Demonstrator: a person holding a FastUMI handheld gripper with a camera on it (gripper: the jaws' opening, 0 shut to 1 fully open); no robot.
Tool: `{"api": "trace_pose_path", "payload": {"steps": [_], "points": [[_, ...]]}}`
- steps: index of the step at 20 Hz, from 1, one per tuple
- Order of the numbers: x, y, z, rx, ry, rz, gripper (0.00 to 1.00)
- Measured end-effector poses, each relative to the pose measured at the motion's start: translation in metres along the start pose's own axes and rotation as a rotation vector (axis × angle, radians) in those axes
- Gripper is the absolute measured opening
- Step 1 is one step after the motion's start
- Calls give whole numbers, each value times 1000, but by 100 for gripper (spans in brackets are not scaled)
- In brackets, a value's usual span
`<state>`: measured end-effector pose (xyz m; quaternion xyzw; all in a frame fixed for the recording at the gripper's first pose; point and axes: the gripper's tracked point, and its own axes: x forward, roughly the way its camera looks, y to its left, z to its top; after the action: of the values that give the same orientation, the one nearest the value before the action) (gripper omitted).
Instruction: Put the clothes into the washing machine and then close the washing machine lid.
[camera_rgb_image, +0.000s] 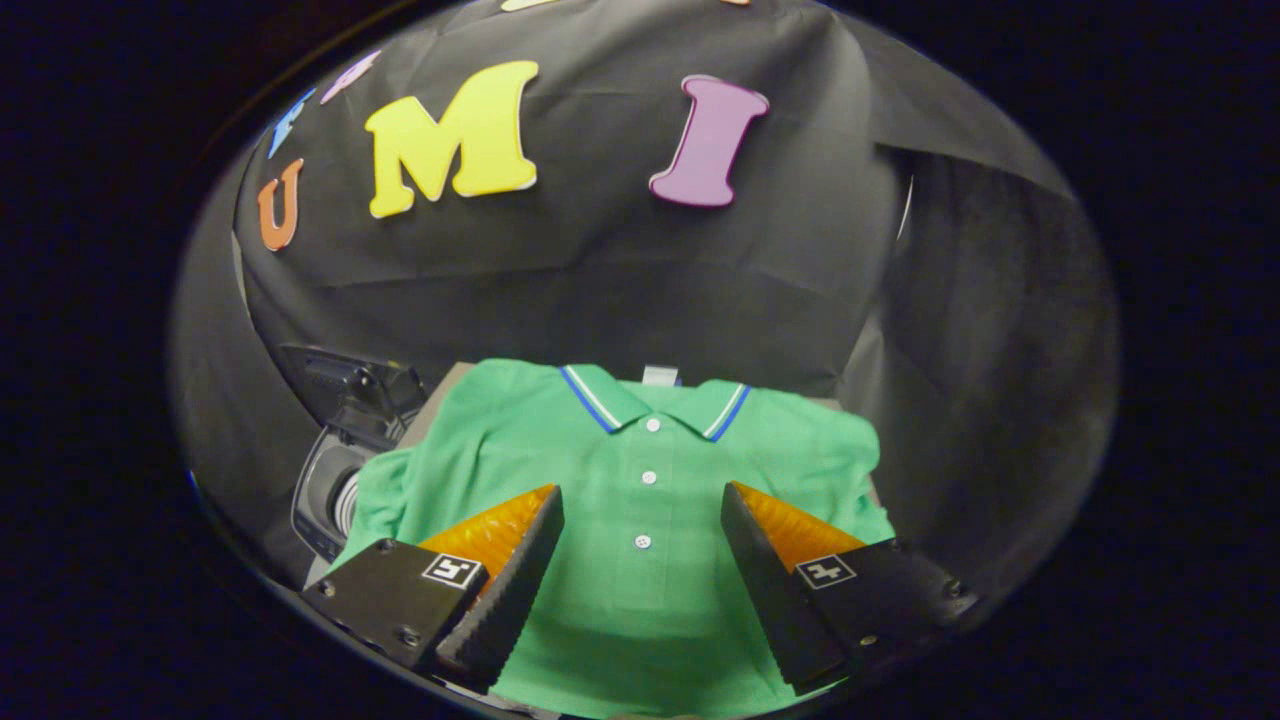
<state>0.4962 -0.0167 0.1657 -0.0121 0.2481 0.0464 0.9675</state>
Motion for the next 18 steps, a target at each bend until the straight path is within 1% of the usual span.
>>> {"api": "trace_pose_path", "payload": {"steps": [3,5,6,9,12,15,18], "points": [[12,-4,-13,22,69,-12,99],[16,-2,-16,56,90,-1,99],[14,-1,-17,67,105,1,97],[14,-2,-18,63,168,4,98],[15,-1,-16,53,203,5,98],[13,0,-17,49,224,10,92],[10,4,-20,58,219,-1,78]]}}
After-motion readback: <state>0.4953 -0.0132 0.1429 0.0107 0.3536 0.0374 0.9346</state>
